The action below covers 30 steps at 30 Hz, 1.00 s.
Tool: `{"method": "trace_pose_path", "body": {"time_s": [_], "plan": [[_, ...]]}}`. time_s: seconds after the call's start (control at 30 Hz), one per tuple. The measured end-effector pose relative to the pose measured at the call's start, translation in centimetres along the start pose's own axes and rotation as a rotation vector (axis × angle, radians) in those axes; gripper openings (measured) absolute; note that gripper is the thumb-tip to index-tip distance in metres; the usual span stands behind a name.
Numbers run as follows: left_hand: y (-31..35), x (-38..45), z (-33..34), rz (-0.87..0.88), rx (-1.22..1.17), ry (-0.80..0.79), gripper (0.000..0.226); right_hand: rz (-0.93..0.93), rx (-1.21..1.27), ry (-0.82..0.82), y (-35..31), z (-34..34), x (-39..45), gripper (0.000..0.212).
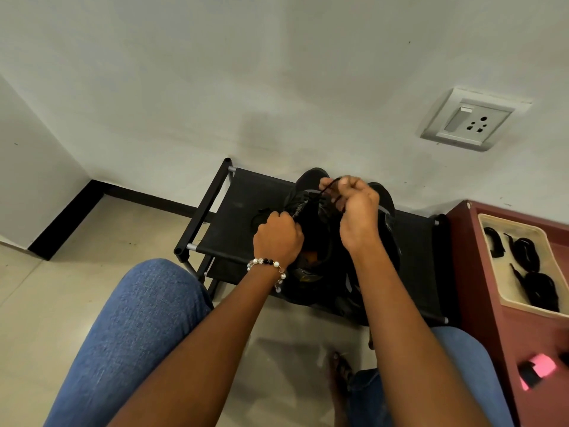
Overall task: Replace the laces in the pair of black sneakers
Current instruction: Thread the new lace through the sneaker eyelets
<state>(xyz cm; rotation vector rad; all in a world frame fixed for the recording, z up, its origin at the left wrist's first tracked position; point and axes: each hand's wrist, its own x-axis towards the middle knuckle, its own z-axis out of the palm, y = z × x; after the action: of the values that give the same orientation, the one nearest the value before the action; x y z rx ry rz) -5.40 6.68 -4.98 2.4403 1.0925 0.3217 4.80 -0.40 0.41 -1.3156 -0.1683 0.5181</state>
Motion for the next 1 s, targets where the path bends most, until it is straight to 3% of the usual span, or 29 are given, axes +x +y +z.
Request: {"method": "trace_pose_path", "body": {"time_s": [0.1, 0.2, 0.3, 0.43, 0.5, 0.6, 0.7, 0.8, 1.0], "plan": [[0.0, 0.0, 0.1, -0.004, 0.001, 0.004, 0.028, -0.045, 0.37, -0.024, -1.7, -0.3, 0.1, 0.023], [0.0, 0.0, 0.1, -0.009, -0.003, 0.004, 0.028, -0.147, 0.312, 0.033, -1.7, -0.6, 0.2, 0.017], [0.0, 0.1, 0.2, -0.016, -0.008, 0.004, 0.027, -0.292, -0.333, 0.063, -1.0, -0.6, 0.1, 0.009], [-0.1, 0.1, 0.2, -0.01, -0.009, -0.002, 0.027, -0.378, -1.266, -0.093, 1.0, -0.2, 0.0, 0.022], [-0.2, 0.2, 0.3, -0.004, -0.003, -0.004, 0.028, -0.343, -1.465, -0.107, 1.5, 0.4, -0.3, 0.023], [-0.2, 0.2, 0.3, 0.001, -0.008, -0.007, 0.027, -0.338, -1.562, -0.108, 1.7, 0.7, -0.5, 0.021], [-0.2, 0.1, 0.3, 0.003, 0.002, -0.005, 0.026, -0.307, -1.484, -0.106, 1.5, 0.8, -0.7, 0.013], [-0.2, 0.2, 0.4, -0.002, 0.002, 0.003, 0.027, -0.193, -1.234, -0.056, 1.2, 1.0, -0.6, 0.014], [0.0, 0.1, 0.1, -0.009, 0.008, 0.011, 0.028, 0.046, -0.078, 0.032, -1.1, 0.1, -0.1, 0.022]]}}
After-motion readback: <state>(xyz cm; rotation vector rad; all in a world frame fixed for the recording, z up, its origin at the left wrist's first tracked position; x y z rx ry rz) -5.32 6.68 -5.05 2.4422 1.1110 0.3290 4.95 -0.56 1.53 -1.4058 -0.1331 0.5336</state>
